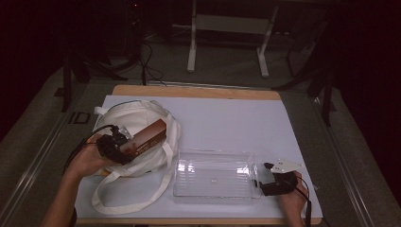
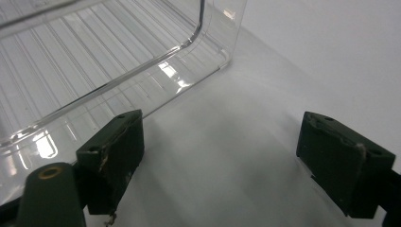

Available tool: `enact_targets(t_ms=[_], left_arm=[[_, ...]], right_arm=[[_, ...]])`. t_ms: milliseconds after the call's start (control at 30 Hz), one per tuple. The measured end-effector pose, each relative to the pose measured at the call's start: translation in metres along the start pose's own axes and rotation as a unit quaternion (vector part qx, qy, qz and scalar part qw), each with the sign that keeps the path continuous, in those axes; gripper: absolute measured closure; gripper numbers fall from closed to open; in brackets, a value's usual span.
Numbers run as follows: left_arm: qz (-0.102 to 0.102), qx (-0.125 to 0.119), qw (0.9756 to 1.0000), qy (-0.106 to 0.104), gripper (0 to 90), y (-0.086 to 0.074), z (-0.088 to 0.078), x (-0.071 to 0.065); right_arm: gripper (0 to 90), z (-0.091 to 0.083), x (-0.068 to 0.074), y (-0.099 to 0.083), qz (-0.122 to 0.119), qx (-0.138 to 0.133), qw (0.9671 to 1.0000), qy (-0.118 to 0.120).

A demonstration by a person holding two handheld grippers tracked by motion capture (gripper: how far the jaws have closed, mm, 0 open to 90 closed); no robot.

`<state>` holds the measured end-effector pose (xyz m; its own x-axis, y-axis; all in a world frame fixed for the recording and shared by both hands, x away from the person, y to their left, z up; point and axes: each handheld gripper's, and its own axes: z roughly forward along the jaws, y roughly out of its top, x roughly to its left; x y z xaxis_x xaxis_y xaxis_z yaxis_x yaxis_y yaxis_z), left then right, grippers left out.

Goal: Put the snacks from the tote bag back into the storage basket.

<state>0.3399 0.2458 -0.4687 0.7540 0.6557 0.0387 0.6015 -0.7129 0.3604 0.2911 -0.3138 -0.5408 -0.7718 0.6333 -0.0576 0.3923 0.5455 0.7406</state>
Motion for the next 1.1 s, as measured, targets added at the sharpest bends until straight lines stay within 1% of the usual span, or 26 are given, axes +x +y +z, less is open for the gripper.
enact_targets(t_ms=[200,333,400,600,767,867,1000,1100], left_arm=[[0.009,-0.008,0.9999,0.002,44.0,-0.003,-0.009,0.0],[0.007,-0.024,0.9997,-0.002,44.0,-0.007,-0.016,0.002],[0.009,-0.028,0.9996,0.0,44.0,-0.008,-0.02,0.002],[0.021,-0.044,0.9988,0.006,44.0,-0.01,-0.033,-0.002],[0.031,-0.044,0.9985,0.011,43.9,-0.008,-0.04,-0.005],[0.031,-0.05,0.9982,0.011,44.0,-0.009,-0.043,-0.006],[0.033,-0.052,0.998,0.014,44.0,-0.01,-0.046,-0.006],[0.032,-0.06,0.9976,0.014,43.9,-0.011,-0.05,-0.005]], right_arm=[[15.7,0.0,0.0,0.0,0.0,0.001,1.0,0.0],[15.7,0.0,0.0,0.0,0.0,0.001,1.0,0.0],[15.7,0.0,0.0,0.0,0.0,0.0,1.0,0.0],[15.7,0.0,0.0,0.0,0.0,0.0,1.0,0.0],[15.7,0.0,0.0,0.0,-0.001,0.0,1.0,0.0],[15.7,0.0,0.0,0.0,-0.001,0.0,1.0,0.0],[15.7,0.0,0.0,0.0,-0.001,0.0,1.0,0.0],[15.7,0.0,0.0,0.0,-0.001,0.0,1.0,-0.001]])
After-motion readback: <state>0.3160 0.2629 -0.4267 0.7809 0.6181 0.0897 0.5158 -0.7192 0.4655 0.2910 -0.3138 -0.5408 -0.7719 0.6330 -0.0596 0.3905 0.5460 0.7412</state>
